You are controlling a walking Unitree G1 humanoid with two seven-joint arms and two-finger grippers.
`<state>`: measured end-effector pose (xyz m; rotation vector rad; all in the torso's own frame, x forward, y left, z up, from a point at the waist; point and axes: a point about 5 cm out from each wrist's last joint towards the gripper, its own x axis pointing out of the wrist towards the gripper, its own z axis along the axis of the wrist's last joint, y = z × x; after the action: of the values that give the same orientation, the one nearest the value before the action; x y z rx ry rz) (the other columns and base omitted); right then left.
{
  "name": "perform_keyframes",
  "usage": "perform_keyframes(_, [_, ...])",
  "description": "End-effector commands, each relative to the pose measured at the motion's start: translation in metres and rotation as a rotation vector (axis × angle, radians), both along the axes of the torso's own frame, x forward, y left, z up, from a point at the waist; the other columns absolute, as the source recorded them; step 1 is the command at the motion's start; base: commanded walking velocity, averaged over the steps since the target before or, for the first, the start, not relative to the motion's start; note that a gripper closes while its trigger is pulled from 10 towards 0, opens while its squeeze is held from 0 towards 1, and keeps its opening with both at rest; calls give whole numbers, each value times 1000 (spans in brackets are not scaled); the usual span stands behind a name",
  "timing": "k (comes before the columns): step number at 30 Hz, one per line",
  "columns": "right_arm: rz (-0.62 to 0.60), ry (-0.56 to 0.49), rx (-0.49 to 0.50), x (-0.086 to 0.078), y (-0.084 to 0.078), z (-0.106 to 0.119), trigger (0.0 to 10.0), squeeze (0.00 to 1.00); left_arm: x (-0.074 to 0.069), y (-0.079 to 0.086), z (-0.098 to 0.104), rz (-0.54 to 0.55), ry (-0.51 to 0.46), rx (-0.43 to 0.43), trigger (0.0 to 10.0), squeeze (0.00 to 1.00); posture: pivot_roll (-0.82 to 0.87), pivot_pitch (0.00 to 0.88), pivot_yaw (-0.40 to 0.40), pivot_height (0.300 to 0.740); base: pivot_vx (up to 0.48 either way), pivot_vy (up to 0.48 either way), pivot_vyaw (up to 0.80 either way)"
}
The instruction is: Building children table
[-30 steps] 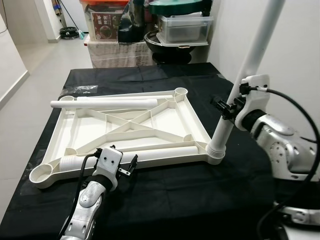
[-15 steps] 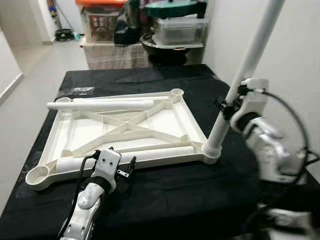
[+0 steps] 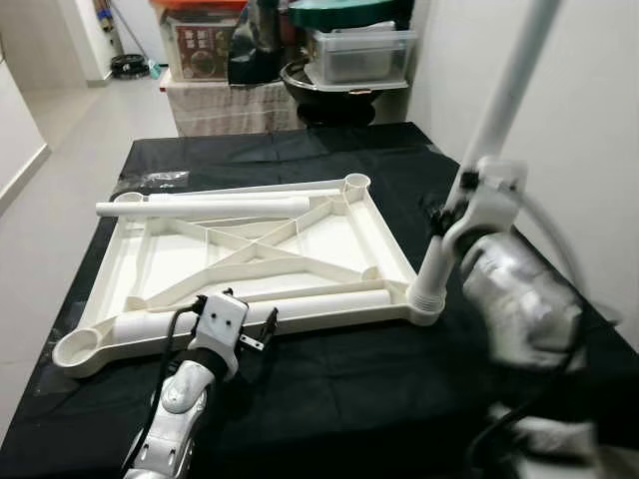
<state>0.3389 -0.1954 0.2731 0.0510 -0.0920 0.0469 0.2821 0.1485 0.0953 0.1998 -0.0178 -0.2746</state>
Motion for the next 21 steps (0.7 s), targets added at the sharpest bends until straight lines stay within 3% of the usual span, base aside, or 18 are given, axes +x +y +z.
perform_keyframes(1, [168, -6, -4, -2, 9, -3, 10000, 0, -3, 2, -9, 5, 44, 21, 10000, 0, -21, 0, -48, 740, 0, 0, 0])
perform_keyframes(3, [335, -17, -56, -9, 10, -1, 10000, 0, -3, 2, -9, 3, 46, 21, 10000, 0, -24, 0, -48, 740, 0, 0, 0])
perform_keyframes(4, [335, -17, -56, -9, 10, -1, 10000, 0, -3, 2, -9, 3, 46, 21, 10000, 0, -24, 0, -48, 740, 0, 0, 0])
perform_keyframes(5, [433, 5, -107, -13, 3, -5, 6431, 0, -3, 1, -9, 1, 45, 22, 10000, 0, -25, 0, -49, 740, 0, 0, 0])
perform_keyframes(6, [483, 62, -149, -14, -5, -12, 0, 0, -3, 2, -9, 0, 44, 23, 10000, 0, -23, 0, -52, 740, 0, 0, 0])
perform_keyframes(9, [533, 138, -197, -14, -13, -24, 0, 0, -2, 2, -9, 1, 43, 23, 10000, 0, -17, 0, -55, 740, 0, 0, 0])
perform_keyframes(13, [524, 230, -158, -11, -2, -43, 0, 0, -3, 2, -9, 3, 42, 23, 10000, 0, -11, 0, -54, 740, 0, 0, 0])
perform_keyframes(16, [445, 250, -111, -4, 5, -50, 0, 0, -4, 3, -10, 2, 44, 25, 10000, 0, -8, 0, -53, 740, 0, 0, 0])
perform_keyframes(17, [156, 249, -28, 4, 7, -58, 0, 0, -4, 3, -10, 1, 45, 30, 10000, 0, -6, 0, -47, 740, 0, 0, 0])
perform_keyframes(18, [-1, 279, 35, 2, 16, -68, 0, 0, -4, 4, -9, 1, 45, 30, 10000, 0, -7, 0, -48, 740, 0, 0, 0])
perform_keyframes(20, [-184, 358, 100, -12, 37, -86, 0, 0, -3, 3, -8, -2, 44, 32, 10000, 0, -1, 0, -45, 740, 0, 0, 0])
perform_keyframes(21, [-184, 358, 100, -12, 37, -86, 0, 0, -3, 3, -8, -2, 44, 32, 10000, 0, -1, 0, -45, 740, 0, 0, 0])
